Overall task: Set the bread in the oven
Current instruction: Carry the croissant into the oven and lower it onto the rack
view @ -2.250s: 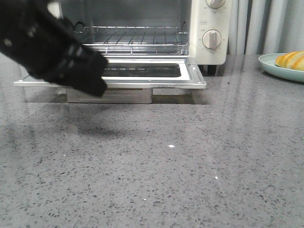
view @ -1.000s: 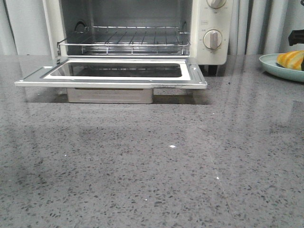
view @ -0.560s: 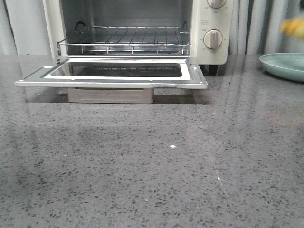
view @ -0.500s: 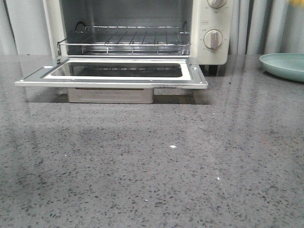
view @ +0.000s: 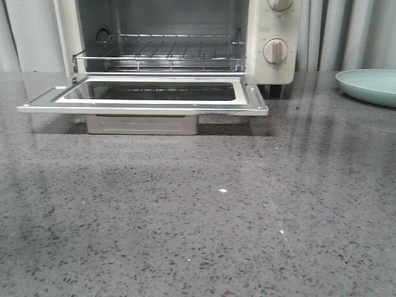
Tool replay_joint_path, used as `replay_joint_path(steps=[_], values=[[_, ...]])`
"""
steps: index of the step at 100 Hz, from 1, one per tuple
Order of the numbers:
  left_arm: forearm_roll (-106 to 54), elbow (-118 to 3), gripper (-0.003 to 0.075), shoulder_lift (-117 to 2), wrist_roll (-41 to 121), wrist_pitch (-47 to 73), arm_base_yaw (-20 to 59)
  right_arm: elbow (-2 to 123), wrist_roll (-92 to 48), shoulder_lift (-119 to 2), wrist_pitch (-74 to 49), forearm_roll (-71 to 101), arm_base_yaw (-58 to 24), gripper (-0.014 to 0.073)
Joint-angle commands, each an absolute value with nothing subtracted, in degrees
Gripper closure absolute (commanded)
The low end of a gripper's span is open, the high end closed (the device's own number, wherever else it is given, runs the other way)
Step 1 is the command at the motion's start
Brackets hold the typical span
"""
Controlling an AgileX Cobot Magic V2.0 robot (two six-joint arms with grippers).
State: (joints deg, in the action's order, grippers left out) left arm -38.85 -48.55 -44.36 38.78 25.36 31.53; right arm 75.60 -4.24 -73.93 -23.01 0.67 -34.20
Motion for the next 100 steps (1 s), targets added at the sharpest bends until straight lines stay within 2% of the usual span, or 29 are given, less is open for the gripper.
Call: replay_joint_path(steps=[1, 44, 65, 72, 84, 89, 94, 100], values=[[-39.99, -50.10, 0.0742, -44.01, 38.87, 21.66, 32.02, 79.34, -4.88, -77.59, -20.48, -2.39, -35.85, 0.0661], [-39.99, -50.10, 0.0742, -40.34, 38.87, 21.54, 32.02, 104.79, -4.88, -104.46, -29.75, -7.50, -32.61, 0.0661], [-39.99, -50.10, 0.0742, -39.44, 38.87, 21.54, 32.02, 112.03, -4.77, -112.15, -33.20, -9.38, -30.28, 0.0638], [-39.99, -50.10, 0.0742, -39.30, 38.87, 22.00, 32.02, 112.03, -4.77, -112.85, -30.55, -10.11, -29.65, 0.0517], [-39.99, -50.10, 0.0742, -38.60, 38.87, 23.21, 32.02, 112.03, -3.43, -113.07, -26.94, -10.11, -28.96, 0.0115], [-39.99, -50.10, 0.0742, -38.38, 38.87, 23.62, 32.02, 112.16, -3.43, -113.07, -26.80, -10.11, -28.96, -0.0001], [-39.73, -50.10, 0.0742, -38.28, 38.87, 23.62, 32.02, 112.42, -3.43, -112.96, -27.61, -10.11, -28.96, -0.0045], [-39.72, -50.10, 0.0742, -38.05, 38.87, 23.25, 31.91, 113.18, -3.43, -112.56, -29.52, -9.23, -29.08, -0.0024]])
